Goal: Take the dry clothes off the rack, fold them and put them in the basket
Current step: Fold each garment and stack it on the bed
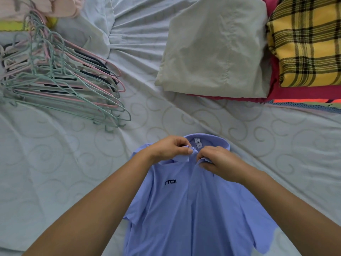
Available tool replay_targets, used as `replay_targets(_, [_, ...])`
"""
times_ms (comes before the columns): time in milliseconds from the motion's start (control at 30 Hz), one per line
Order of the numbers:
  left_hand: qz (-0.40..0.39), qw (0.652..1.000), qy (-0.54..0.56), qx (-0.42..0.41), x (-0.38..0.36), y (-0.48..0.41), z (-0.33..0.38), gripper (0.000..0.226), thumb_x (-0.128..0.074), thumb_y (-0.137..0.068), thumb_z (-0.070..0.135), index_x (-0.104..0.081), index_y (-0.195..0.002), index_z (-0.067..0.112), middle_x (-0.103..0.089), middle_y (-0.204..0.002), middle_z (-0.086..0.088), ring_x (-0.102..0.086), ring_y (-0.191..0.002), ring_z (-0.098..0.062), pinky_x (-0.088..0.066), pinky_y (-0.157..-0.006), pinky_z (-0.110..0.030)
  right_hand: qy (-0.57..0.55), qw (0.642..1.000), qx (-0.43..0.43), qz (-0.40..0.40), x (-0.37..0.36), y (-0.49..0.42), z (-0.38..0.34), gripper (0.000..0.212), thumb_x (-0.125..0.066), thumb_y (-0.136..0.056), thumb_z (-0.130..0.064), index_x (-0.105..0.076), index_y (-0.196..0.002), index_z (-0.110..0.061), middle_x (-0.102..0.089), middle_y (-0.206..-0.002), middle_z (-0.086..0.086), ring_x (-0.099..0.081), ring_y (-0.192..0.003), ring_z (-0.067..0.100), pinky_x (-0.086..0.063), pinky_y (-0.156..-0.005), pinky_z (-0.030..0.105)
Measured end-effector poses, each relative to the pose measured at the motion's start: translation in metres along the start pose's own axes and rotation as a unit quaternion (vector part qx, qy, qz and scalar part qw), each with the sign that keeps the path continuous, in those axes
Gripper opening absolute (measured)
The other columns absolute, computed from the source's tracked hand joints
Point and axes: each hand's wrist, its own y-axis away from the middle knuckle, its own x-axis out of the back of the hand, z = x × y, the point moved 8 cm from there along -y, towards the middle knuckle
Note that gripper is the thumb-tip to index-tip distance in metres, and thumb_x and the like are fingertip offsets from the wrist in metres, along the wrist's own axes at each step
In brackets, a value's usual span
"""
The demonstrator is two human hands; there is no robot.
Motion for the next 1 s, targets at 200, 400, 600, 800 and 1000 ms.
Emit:
replay_targets(200, [-0.007, 0.999, -0.044, 0.021, 0.015, -0.005, 0.008, 0.006, -0.059, -0.088, 0.019, -0.063, -0.088, 0.017, -0.059, -0.083, 0.002, -0.051, -0.079, -0.011, -0.040, -0.076, -0.024, -0.086, 0.993, -0.047, 0.066, -0.010, 0.007, 0.009, 0.013, -0.057, -0.089, -0.008, -0.065, -0.098, -0.011, -0.052, -0.060, -0.022, -0.051, -0.068, -0.002, -0.038, -0.063, 0.013])
replay_targets(400, [0.174, 0.957, -0.226, -0.055, 0.045, -0.019, 0.033, 0.023, -0.060, -0.086, 0.014, -0.056, -0.107, 0.007, -0.061, -0.103, -0.007, -0.057, -0.093, -0.022, -0.044, -0.081, -0.032, -0.097, 0.987, -0.077, 0.100, -0.017, 0.004, 0.025, 0.010, -0.059, -0.087, -0.007, -0.067, -0.093, -0.009, -0.049, -0.072, -0.020, -0.049, -0.063, 0.001, -0.041, -0.068, 0.022])
replay_targets(600, [0.249, 0.909, -0.297, -0.152, -0.020, 0.034, 0.017, 0.025, -0.043, -0.089, 0.023, -0.060, -0.087, 0.005, -0.060, -0.083, -0.008, -0.057, -0.078, -0.025, -0.043, -0.063, -0.036, -0.084, 0.988, -0.076, 0.109, -0.031, 0.003, 0.030, 0.008, -0.061, -0.085, -0.008, -0.066, -0.091, -0.010, -0.056, -0.081, -0.009, -0.049, -0.073, 0.011, -0.041, -0.070, 0.024])
replay_targets(800, [0.314, 0.926, -0.199, 0.066, -0.027, 0.009, -0.052, 0.044, -0.063, -0.086, 0.030, -0.048, -0.121, 0.008, -0.048, -0.123, -0.010, -0.046, -0.116, -0.027, -0.041, -0.090, -0.037, -0.064, 0.986, -0.104, 0.118, -0.035, -0.003, 0.036, 0.011, -0.060, -0.088, -0.013, -0.065, -0.097, -0.009, -0.061, -0.087, -0.004, -0.055, -0.084, 0.018, -0.034, -0.066, 0.018])
replay_targets(1000, [0.346, 0.919, -0.166, 0.088, -0.021, -0.009, -0.042, 0.023, -0.064, -0.084, 0.028, -0.060, -0.099, 0.011, -0.065, -0.106, -0.007, -0.058, -0.101, -0.027, -0.040, -0.083, -0.035, -0.054, 0.983, -0.106, 0.138, -0.040, -0.006, 0.041, 0.014, -0.061, -0.087, -0.010, -0.066, -0.100, -0.008, -0.064, -0.098, 0.007, -0.057, -0.091, 0.024, -0.036, -0.070, 0.028])
